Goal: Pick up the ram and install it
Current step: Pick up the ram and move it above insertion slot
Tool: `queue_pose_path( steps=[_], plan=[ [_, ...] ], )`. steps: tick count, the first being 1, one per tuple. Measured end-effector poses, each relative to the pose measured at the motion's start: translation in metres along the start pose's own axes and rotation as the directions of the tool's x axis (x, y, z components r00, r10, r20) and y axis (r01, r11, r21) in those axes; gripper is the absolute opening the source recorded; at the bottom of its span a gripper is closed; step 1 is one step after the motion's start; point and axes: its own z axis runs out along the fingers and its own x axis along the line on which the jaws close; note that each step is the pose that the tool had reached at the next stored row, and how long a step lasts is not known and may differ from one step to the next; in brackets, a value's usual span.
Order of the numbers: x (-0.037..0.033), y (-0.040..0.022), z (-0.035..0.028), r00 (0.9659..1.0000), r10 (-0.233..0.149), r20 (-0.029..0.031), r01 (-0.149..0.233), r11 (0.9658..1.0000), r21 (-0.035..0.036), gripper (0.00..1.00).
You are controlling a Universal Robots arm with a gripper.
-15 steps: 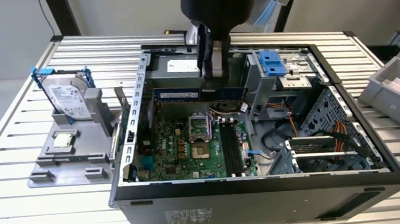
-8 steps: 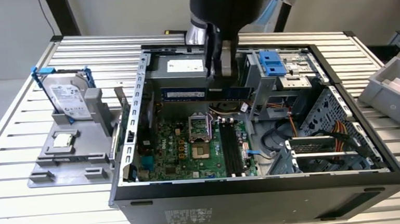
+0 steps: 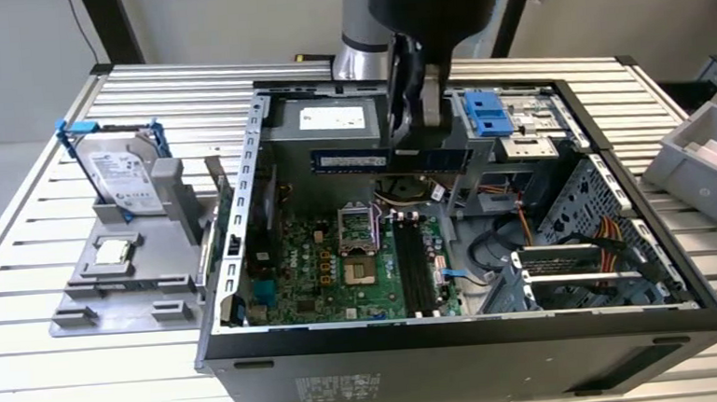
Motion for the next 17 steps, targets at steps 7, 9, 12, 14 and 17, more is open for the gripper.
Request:
queue_pose_path(
  steps=[7, 9, 12, 14, 17],
  plan=[
    [-0.0090, -0.0077, 0.0000, 1.0000, 0.004, 0.0000, -0.004, 1.0000, 0.0001, 0.00],
    [-0.0117, -0.0108, 0.0000, 1.0000, 0.005, 0.0000, -0.005, 1.0000, 0.0001, 0.00],
    [-0.0165, -0.0146, 0.0001, 1.0000, 0.007, 0.0001, -0.007, 1.0000, 0.0000, 0.00],
    [-0.0191, -0.0174, 0.0001, 1.0000, 0.009, 0.0002, -0.009, 1.0000, -0.0001, 0.00],
    [-0.0211, -0.0220, 0.0002, 0.9999, 0.017, 0.0003, -0.017, 0.9999, -0.0002, 0.00]
  ],
)
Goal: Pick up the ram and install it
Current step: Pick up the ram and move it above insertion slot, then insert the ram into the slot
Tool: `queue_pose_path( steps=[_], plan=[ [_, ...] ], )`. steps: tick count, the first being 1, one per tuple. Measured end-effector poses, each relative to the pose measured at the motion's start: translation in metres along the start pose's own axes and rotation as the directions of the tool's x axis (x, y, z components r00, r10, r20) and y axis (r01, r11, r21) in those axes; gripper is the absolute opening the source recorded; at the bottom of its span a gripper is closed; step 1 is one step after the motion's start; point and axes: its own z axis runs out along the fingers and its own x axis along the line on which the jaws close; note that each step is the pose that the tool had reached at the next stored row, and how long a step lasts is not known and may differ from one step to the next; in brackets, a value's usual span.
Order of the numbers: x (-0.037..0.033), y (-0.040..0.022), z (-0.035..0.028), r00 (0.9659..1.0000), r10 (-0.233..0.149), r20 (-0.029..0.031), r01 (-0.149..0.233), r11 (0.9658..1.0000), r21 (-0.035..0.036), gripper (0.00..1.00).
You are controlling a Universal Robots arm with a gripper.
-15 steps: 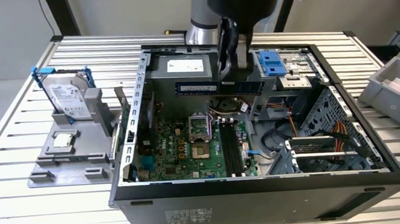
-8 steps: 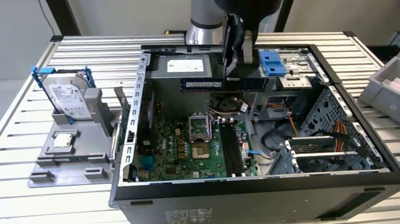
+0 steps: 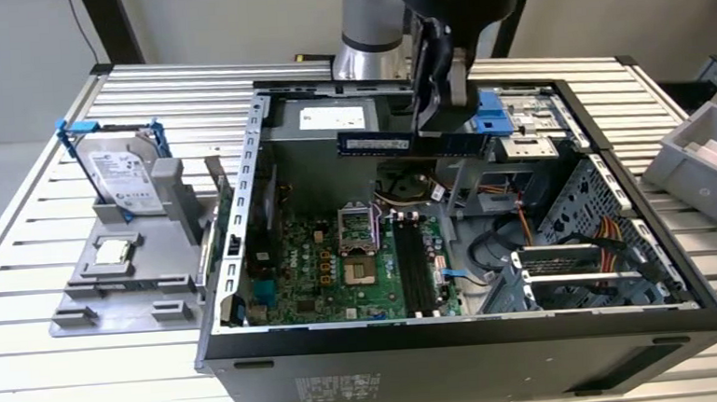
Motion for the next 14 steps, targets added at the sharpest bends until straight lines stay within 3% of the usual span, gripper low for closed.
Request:
queue_pose_path(
  steps=[10, 14],
  plan=[
    [-0.0046, -0.0069, 0.0011, 0.9977, 0.067, 0.0017, -0.067, 0.9977, -0.0014, 0.00],
    [-0.0076, -0.0129, 0.0014, 0.9968, 0.080, 0.0020, -0.080, 0.9968, -0.0016, 0.00]
  ],
)
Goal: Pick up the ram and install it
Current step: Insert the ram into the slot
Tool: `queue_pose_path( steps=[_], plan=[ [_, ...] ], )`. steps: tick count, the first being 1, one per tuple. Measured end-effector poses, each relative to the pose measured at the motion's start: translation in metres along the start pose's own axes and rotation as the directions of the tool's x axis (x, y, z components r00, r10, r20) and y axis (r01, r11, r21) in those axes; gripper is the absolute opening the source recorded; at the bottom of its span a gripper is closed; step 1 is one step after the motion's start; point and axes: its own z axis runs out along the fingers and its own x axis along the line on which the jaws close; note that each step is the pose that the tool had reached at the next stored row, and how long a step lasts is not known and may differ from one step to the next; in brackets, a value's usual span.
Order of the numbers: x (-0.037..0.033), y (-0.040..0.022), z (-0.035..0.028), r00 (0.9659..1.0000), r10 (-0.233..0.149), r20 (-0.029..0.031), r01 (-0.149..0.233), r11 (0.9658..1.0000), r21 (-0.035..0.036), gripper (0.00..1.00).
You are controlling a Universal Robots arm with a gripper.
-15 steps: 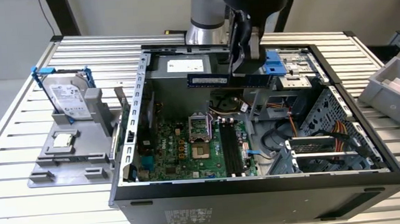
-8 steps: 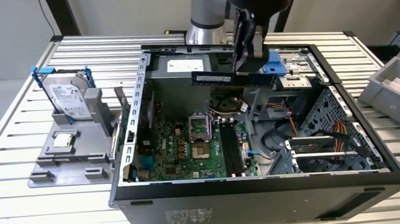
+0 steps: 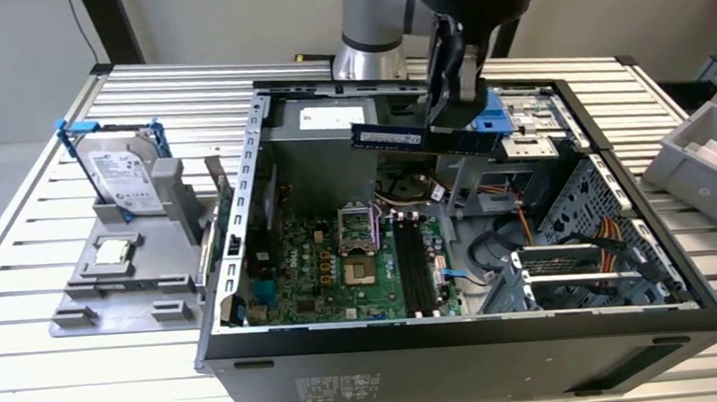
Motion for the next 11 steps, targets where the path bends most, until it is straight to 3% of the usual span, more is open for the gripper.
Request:
queue_pose_path(
  steps=[7, 11],
  plan=[
    [-0.0110, -0.0121, -0.0002, 1.0000, 0.002, -0.0001, -0.002, 1.0000, -0.0001, 0.00],
    [-0.0138, -0.0158, -0.0002, 1.0000, 0.002, 0.0001, -0.002, 1.0000, -0.0001, 0.00]
  ],
)
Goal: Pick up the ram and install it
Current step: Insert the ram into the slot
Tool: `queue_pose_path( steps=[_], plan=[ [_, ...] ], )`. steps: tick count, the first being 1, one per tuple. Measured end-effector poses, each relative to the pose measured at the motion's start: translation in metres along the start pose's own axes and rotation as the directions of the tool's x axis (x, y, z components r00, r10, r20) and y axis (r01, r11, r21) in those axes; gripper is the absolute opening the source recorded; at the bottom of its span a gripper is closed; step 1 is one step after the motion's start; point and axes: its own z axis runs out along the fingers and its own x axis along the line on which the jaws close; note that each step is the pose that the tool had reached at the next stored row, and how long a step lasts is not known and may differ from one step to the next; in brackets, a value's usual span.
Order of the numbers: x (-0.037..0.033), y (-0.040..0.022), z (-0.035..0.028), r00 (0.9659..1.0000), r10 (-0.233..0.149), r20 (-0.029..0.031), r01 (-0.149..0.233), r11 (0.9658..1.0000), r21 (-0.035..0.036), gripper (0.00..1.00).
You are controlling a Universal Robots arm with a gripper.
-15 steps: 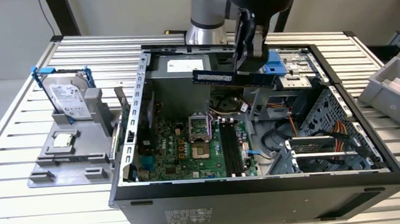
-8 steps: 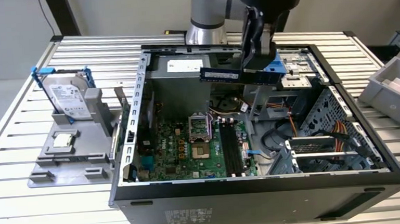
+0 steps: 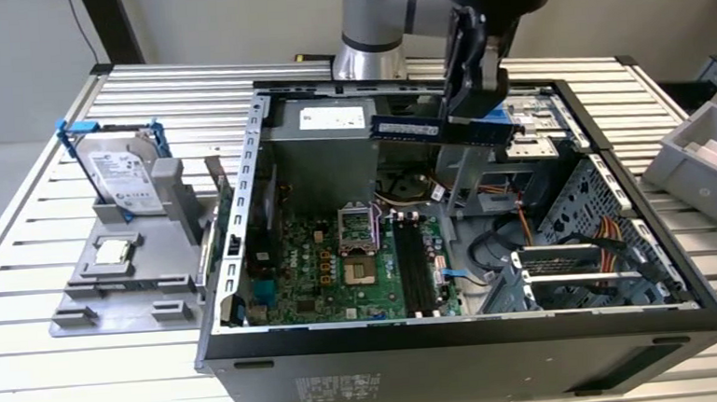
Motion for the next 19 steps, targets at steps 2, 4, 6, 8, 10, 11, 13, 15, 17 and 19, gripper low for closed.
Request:
queue_pose_path(
  steps=[2, 4, 6, 8, 10, 11, 13, 15, 17, 19],
  plan=[
    [-0.0009, -0.0017, 0.0000, 1.0000, -0.001, -0.0001, 0.001, 1.0000, 0.0000, 0.00],
    [-0.0013, -0.0030, -0.0001, 1.0000, -0.002, -0.0002, 0.002, 1.0000, 0.0000, 0.00],
    [-0.0014, -0.0033, -0.0001, 1.0000, -0.004, -0.0001, 0.004, 1.0000, 0.0001, 0.00],
    [-0.0014, -0.0034, -0.0001, 1.0000, -0.009, -0.0003, 0.009, 1.0000, 0.0002, 0.00],
    [-0.0014, -0.0035, -0.0001, 1.0000, -0.010, -0.0005, 0.010, 1.0000, 0.0002, 0.00],
    [-0.0014, -0.0035, -0.0001, 1.0000, -0.010, -0.0007, 0.010, 1.0000, 0.0001, 0.00],
    [-0.0014, -0.0034, -0.0001, 1.0000, -0.010, -0.0009, 0.010, 1.0000, 0.0000, 0.00],
    [-0.0014, -0.0034, -0.0001, 1.0000, -0.010, -0.0010, 0.010, 1.0000, 0.0000, 0.00],
    [-0.0014, -0.0035, -0.0001, 1.0000, -0.010, -0.0010, 0.010, 1.0000, 0.0000, 0.00],
    [-0.0014, -0.0034, -0.0001, 1.0000, -0.010, -0.0012, 0.010, 1.0000, -0.0001, 0.00]
  ],
)
